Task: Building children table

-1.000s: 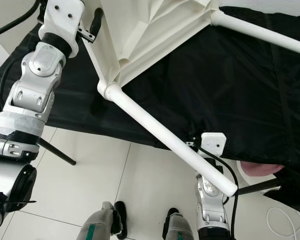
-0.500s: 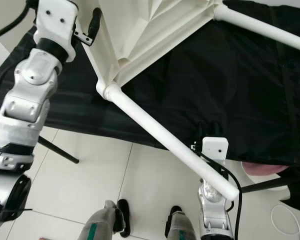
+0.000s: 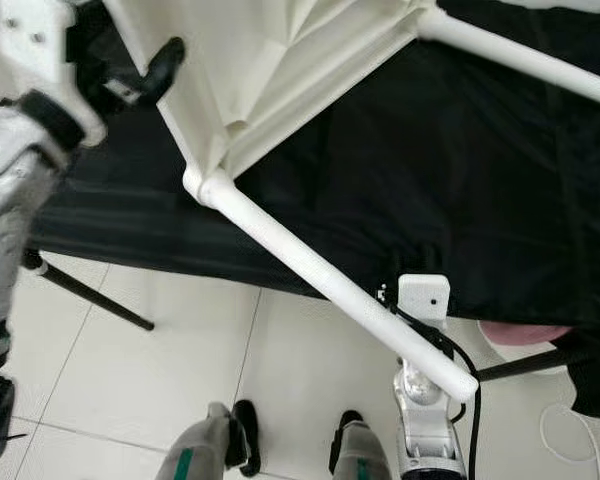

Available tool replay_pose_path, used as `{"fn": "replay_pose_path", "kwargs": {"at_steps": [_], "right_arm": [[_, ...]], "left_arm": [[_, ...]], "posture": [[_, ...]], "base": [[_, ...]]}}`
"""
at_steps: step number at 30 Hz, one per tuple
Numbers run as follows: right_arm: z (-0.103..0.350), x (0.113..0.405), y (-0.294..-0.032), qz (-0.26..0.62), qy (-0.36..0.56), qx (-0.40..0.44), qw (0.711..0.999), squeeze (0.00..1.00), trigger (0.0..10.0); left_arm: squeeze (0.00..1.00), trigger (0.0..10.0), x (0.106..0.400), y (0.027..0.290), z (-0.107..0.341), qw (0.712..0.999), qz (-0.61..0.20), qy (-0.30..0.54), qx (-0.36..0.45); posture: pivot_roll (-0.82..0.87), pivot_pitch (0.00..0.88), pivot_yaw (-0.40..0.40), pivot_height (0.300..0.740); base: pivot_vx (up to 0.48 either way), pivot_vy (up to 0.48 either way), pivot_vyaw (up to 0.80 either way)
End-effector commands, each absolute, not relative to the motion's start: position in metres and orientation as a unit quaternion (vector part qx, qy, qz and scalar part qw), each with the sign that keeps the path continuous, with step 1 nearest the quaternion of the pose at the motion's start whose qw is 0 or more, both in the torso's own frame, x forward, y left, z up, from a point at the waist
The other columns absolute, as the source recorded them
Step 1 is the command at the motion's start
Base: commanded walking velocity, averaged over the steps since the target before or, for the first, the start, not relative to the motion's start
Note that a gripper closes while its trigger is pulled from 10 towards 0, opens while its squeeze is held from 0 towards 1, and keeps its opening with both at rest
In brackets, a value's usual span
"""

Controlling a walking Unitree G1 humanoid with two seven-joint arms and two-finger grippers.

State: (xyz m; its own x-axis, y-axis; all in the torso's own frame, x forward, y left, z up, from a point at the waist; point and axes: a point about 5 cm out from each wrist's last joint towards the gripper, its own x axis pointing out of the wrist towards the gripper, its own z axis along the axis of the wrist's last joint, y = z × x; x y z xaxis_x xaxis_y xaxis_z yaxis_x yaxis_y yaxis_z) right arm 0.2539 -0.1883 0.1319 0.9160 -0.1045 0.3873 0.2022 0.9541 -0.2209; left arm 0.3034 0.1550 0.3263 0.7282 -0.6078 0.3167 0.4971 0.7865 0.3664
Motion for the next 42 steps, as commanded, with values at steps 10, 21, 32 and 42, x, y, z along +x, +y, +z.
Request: {"fn": "replay_pose_path", "kwargs": {"at_steps": [10, 21, 32, 42], "right_arm": [[0.117, 0.252, -0.202, -0.111, -0.146, -0.139, 0.973, 0.0, 10.0], [0.119, 0.256, -0.203, -0.11, -0.151, -0.143, 0.972, 0.0, 10.0], [0.124, 0.262, -0.203, -0.108, -0.157, -0.146, 0.971, 0.0, 10.0], [0.124, 0.265, -0.199, -0.102, -0.162, -0.143, 0.971, 0.0, 10.0]], "left_arm": [[0.0, 10.0, 0.281, 0.194, 0.321, 0.908, -0.392, -0.142, 0.035], [0.0, 10.0, 0.265, 0.236, 0.249, 0.903, -0.409, 0.014, -0.13], [0.0, 10.0, 0.245, 0.227, 0.16, 0.9, -0.368, 0.162, -0.166], [0.0, 10.0, 0.232, 0.178, 0.136, 0.858, -0.44, 0.196, -0.178]], "posture": [[-0.03, 0.254, 0.127, 0.74], [-0.03, 0.248, 0.124, 0.74], [-0.05, 0.23, 0.117, 0.74], [-0.04, 0.223, 0.113, 0.74]], "base": [[0.0, 0.0, 0.0], [0.0, 0.0, 0.0], [0.0, 0.0, 0.0], [0.0, 0.0, 0.0]]}}
